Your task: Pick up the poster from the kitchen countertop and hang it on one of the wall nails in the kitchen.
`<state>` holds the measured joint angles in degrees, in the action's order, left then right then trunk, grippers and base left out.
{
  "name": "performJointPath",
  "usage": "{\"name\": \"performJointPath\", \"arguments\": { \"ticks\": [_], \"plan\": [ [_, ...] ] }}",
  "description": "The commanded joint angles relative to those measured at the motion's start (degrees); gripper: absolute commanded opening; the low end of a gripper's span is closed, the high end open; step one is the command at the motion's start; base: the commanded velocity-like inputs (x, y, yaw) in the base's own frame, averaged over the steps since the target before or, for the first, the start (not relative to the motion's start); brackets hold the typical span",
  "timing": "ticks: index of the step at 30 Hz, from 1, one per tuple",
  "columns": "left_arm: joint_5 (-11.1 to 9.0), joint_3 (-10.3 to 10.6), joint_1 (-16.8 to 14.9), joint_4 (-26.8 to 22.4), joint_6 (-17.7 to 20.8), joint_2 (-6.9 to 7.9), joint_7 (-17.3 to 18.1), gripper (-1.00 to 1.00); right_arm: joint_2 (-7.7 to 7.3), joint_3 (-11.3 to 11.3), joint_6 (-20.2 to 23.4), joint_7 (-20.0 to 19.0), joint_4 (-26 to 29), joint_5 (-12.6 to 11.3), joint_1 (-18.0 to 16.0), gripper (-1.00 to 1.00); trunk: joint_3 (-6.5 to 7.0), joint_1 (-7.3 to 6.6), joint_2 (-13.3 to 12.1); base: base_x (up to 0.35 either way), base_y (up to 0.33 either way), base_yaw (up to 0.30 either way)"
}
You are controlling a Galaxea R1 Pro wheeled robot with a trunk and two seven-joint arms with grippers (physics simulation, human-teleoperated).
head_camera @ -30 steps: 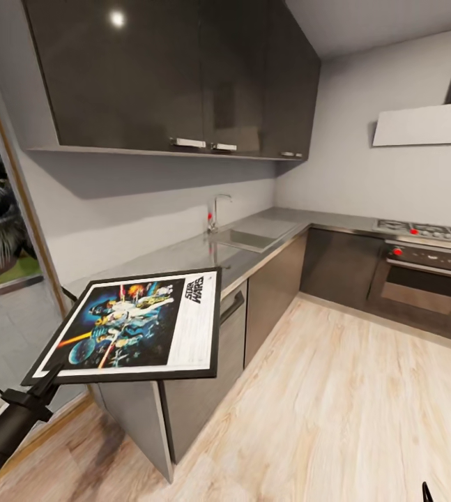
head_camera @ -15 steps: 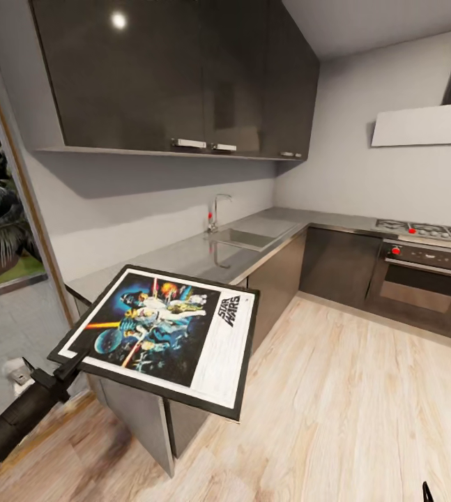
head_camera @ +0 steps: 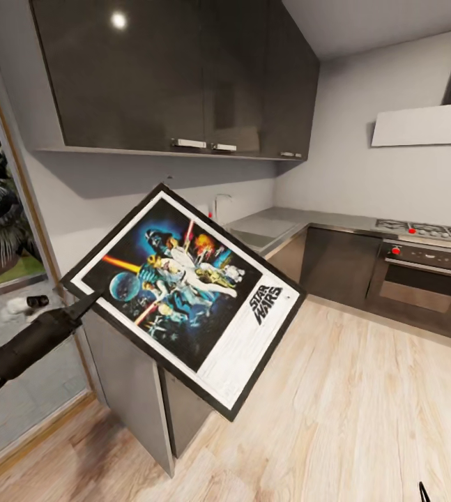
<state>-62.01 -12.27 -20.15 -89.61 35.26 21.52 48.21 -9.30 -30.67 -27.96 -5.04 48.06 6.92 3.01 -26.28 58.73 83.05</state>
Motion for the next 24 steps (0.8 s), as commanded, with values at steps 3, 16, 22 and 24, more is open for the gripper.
{"name": "performJointPath", "arguments": {
  "ticks": [3,16,22,24],
  "plan": [
    [3.34,4.34,-5.88,0.04,0.54,0.07,2.89,-1.00,-1.32,-0.19,0.01,-0.33,-0.36,1.90,-0.02,1.00,-0.06,0.00,0.03,0.000,0.000,0.000],
    [20.99,10.72,-17.46,0.38,2.27,0.10,22.38,-1.00,-13.27,-18.14,4.23,-59.04,-7.43,-7.48,-0.09,1.00,-0.06,0.00,0.03,0.000,0.000,0.000],
    [26.79,10.75,-18.83,0.44,0.59,0.04,30.70,-1.00,-16.54,-26.60,9.41,-77.39,-9.04,-8.26,-0.07,1.00,-0.06,0.00,0.03,0.000,0.000,0.000],
    [27.36,10.53,-18.66,1.11,0.52,-0.30,30.85,-1.00,-16.55,-27.24,9.39,-76.70,-9.68,-7.60,-0.06,1.00,-0.06,0.00,0.03,0.000,0.000,0.000]
  ]
}}
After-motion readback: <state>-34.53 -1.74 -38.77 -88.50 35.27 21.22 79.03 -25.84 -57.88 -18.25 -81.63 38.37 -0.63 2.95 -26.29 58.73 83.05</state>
